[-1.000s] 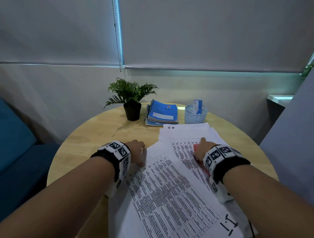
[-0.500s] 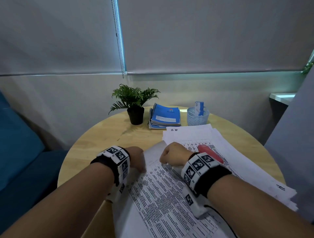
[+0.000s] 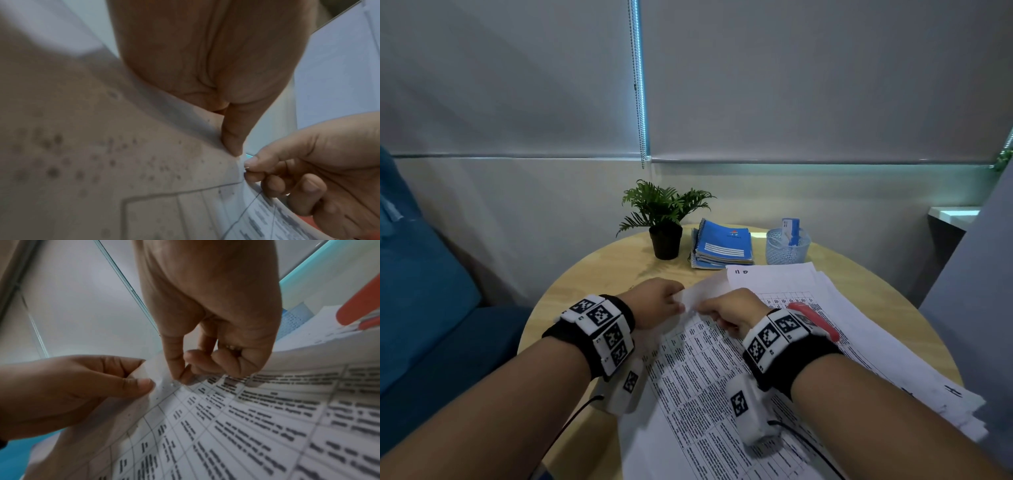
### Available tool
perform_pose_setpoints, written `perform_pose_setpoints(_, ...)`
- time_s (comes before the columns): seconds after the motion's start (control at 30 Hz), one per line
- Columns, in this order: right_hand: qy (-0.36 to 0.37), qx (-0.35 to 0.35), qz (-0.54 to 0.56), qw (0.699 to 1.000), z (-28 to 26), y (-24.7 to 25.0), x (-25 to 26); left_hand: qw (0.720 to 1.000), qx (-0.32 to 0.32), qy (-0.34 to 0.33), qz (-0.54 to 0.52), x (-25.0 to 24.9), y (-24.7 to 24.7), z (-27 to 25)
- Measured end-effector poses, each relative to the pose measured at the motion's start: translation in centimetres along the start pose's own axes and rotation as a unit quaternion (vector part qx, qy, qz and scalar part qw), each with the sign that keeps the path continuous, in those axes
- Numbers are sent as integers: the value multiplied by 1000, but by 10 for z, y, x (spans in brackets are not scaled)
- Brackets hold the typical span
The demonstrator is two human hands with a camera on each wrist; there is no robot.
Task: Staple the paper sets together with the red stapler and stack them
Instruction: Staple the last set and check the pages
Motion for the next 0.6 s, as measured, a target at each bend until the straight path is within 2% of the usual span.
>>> perform_pose_setpoints(0.2,24,1,-27,999,-2,-2,7,999,-25,-1,-20,-1,5,0)
perform_pose_setpoints(0.43,145,-35,-41,988,-4,-2,15,997,-49,39,-34,-1,8,8)
perform_pose_setpoints(0.6,222,-96,11,970,-5,11,27,999,-11,39,-1,0,-4,16)
Point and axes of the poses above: each hand's wrist, its own z-axis towards the middle knuckle, its own y-axis out of the back of the hand, x = y × z, the point moved 7 cm from there along z, towards the middle knuckle, and after that the axes turned 12 degrees about z, right-handed, at the moved point
